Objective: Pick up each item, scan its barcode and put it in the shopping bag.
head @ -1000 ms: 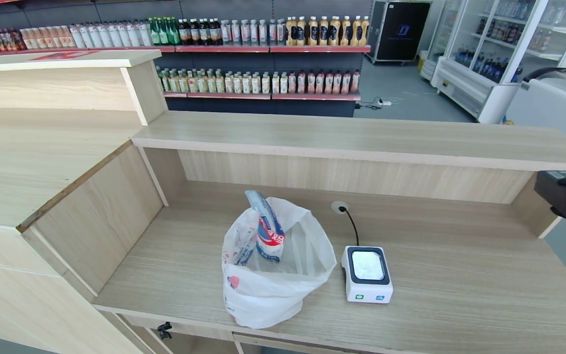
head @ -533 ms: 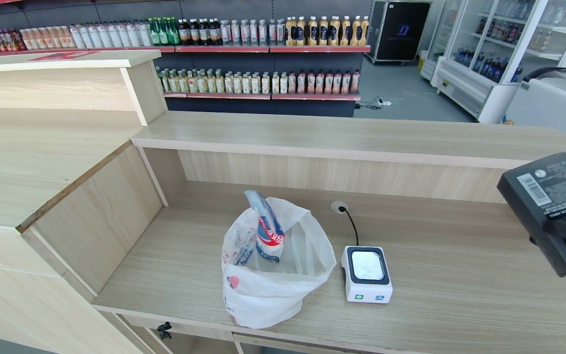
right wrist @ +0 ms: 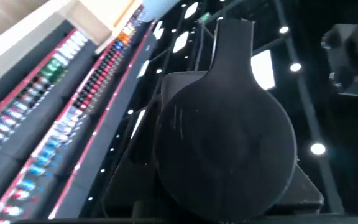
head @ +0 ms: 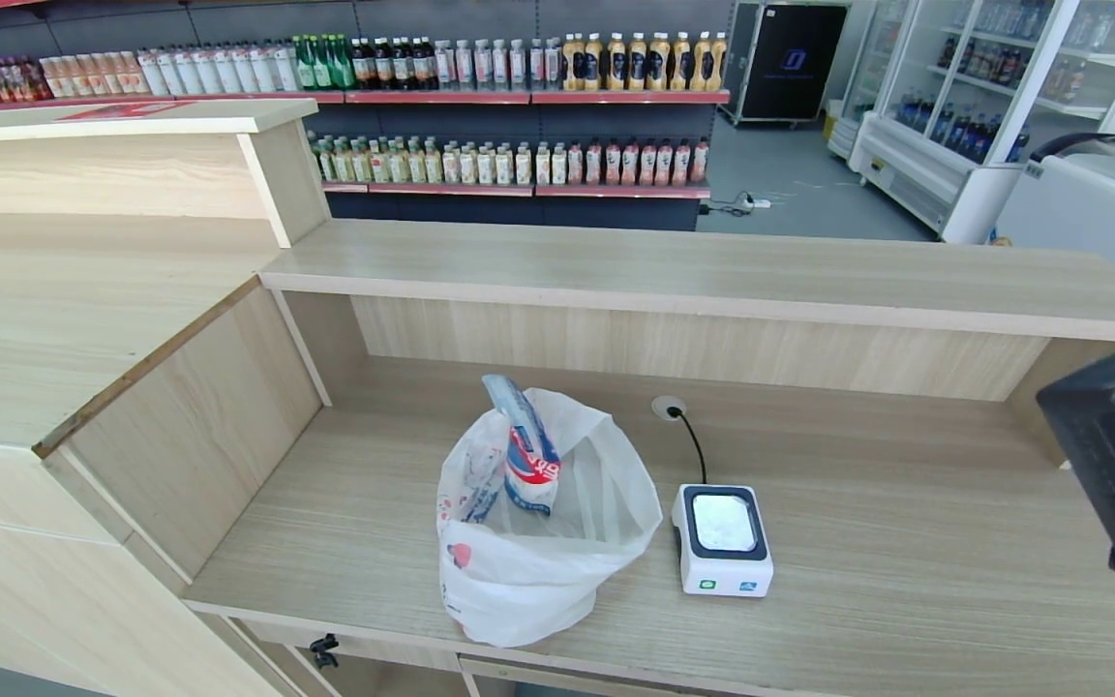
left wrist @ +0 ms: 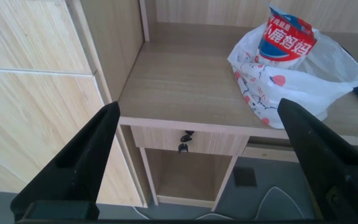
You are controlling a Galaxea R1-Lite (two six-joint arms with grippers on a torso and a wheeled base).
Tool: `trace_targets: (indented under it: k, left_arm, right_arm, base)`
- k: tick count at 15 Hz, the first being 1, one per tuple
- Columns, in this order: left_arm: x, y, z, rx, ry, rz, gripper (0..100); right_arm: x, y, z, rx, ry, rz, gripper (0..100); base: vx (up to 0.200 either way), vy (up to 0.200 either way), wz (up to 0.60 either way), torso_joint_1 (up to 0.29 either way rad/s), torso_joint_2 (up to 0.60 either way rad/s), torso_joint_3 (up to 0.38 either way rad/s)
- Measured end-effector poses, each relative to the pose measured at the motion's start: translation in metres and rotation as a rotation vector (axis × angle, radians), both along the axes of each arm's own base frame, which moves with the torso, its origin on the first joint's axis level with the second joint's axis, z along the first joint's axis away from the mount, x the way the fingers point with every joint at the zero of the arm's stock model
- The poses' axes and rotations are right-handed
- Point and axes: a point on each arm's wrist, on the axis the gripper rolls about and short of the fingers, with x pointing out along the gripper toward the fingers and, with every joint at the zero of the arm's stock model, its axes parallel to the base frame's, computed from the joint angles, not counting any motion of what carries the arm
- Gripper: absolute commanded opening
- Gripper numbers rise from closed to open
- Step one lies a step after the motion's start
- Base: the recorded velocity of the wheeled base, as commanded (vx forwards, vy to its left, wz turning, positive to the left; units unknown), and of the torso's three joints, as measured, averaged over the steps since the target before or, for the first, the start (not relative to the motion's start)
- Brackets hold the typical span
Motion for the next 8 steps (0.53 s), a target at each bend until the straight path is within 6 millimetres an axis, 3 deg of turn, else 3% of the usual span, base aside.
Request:
trace_targets:
  k: [4,8]
  left_arm:
    - [0.000,0.000,0.000,0.000,0.000,0.000,100]
    - [0.000,0.000,0.000,0.000,0.000,0.000,100]
  right_arm:
    - [-0.005,0.014,-0.002,0.017,-0.040,0.170,0]
    - [-0.009,0.017,-0.005,0.014,-0.032,0.220,0]
  base:
    - [0.000,0.000,0.00,0.000,0.00,0.000]
    - [0.000,0.000,0.00,0.000,0.00,0.000]
